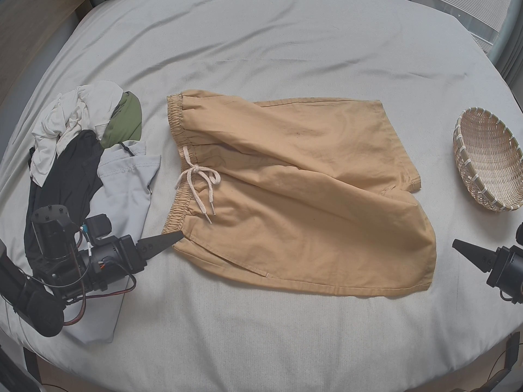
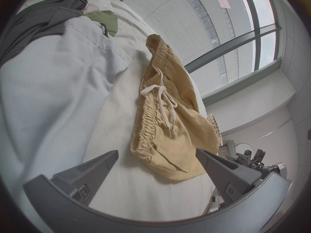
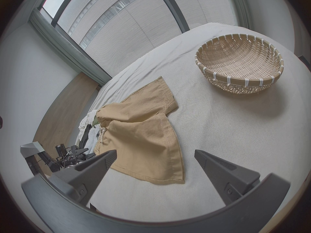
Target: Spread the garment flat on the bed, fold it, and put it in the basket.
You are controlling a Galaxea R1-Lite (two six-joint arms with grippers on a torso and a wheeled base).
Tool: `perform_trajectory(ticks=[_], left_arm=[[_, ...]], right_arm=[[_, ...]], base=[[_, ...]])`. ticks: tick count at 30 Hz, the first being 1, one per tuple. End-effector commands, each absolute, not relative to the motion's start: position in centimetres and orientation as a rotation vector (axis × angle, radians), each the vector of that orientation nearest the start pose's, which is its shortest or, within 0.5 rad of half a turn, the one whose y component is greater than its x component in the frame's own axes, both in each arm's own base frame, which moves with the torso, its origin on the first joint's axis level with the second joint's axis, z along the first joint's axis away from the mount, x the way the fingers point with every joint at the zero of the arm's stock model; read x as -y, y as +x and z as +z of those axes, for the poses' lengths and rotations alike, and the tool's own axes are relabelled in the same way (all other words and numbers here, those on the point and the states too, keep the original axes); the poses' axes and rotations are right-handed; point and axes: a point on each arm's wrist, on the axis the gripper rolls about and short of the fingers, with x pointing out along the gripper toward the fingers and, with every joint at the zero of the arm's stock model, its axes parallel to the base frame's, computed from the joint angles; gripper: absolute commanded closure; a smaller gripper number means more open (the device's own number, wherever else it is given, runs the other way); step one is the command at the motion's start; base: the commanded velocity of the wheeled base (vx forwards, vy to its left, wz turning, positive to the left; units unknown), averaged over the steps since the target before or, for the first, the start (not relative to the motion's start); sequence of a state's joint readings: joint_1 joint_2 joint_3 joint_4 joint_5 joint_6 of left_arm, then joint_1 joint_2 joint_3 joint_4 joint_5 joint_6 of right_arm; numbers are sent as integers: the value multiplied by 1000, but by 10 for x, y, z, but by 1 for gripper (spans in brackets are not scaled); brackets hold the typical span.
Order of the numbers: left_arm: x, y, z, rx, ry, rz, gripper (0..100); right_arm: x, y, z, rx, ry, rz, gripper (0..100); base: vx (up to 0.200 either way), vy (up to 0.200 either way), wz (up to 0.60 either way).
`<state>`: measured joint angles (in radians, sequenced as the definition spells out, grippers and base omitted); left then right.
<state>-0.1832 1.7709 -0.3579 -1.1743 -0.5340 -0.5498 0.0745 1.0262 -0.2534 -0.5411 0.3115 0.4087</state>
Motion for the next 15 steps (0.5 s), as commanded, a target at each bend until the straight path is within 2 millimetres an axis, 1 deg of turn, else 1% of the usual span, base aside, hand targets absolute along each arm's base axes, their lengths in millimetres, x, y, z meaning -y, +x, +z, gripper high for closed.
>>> perform_trajectory(ticks=[1,6,7,11,15], left_arm=[[65,266,102,-447,-566,-636,0],[67,276,98,-432,-565,-634,0],[67,279,96,-426,-564,-624,100],[68,283,93,-398,-565,-610,100],[66,276,93,-398,-572,-609,100]], right_arm=[[-16,120,165,-305,428,333,0],[-16,119,164,-311,431,330,0],[-16,119,163,-313,429,330,0],[-16,118,161,-320,430,328,0],[-16,118,154,-360,436,327,0]], base=[[0,0,0],[0,0,0],[0,0,0],[0,0,0],[0,0,0]])
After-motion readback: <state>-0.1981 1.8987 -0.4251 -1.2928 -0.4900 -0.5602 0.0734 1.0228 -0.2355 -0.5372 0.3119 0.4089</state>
